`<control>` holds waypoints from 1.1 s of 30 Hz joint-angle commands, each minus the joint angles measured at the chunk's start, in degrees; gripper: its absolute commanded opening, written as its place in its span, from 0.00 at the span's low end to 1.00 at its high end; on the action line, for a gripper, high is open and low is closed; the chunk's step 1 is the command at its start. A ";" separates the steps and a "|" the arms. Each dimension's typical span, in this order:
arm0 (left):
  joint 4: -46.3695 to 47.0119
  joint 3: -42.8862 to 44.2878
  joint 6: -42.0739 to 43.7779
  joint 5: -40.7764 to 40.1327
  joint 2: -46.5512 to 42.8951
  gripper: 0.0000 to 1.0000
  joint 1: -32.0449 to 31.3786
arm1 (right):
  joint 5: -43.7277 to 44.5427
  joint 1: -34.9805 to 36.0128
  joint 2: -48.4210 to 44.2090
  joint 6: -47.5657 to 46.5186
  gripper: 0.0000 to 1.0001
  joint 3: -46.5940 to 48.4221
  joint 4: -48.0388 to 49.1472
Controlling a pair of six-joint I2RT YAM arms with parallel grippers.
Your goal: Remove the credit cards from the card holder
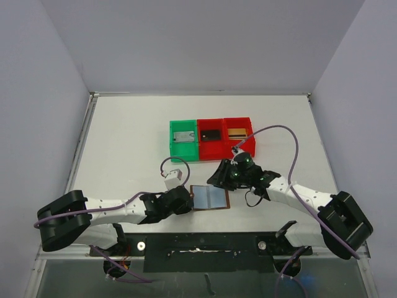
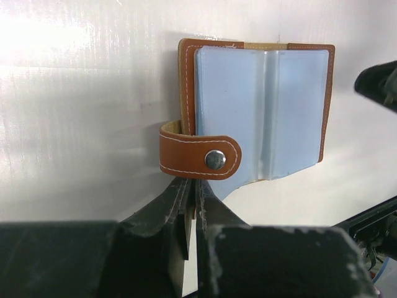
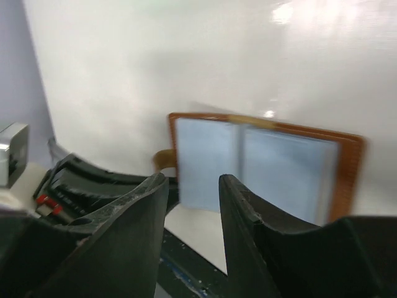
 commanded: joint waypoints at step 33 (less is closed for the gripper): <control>1.20 2.55 1.80 1.27 1.47 0.00 -0.02 | 5.50 1.28 1.32 -1.43 0.32 -2.33 -6.48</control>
